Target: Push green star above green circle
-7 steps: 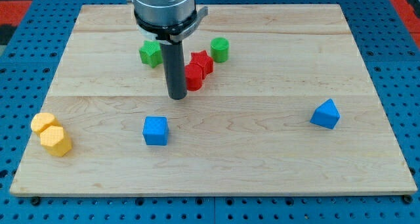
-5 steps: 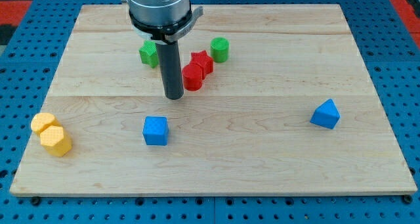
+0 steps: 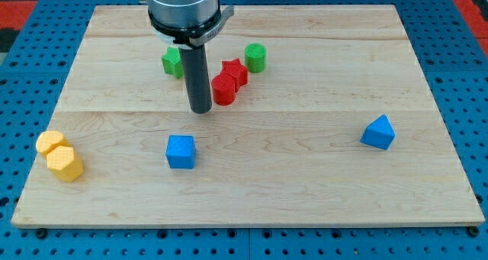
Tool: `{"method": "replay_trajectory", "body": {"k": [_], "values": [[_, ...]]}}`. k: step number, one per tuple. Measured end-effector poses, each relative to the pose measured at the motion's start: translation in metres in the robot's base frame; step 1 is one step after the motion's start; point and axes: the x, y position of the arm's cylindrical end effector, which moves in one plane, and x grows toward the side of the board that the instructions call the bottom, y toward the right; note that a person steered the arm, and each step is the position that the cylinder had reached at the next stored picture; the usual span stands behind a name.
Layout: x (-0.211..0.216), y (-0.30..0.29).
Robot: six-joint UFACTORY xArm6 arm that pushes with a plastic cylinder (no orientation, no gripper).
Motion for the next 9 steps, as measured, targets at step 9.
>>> {"method": "replay_trajectory", "body": {"k": [9], "values": [[-0.110,-0.114]]}}
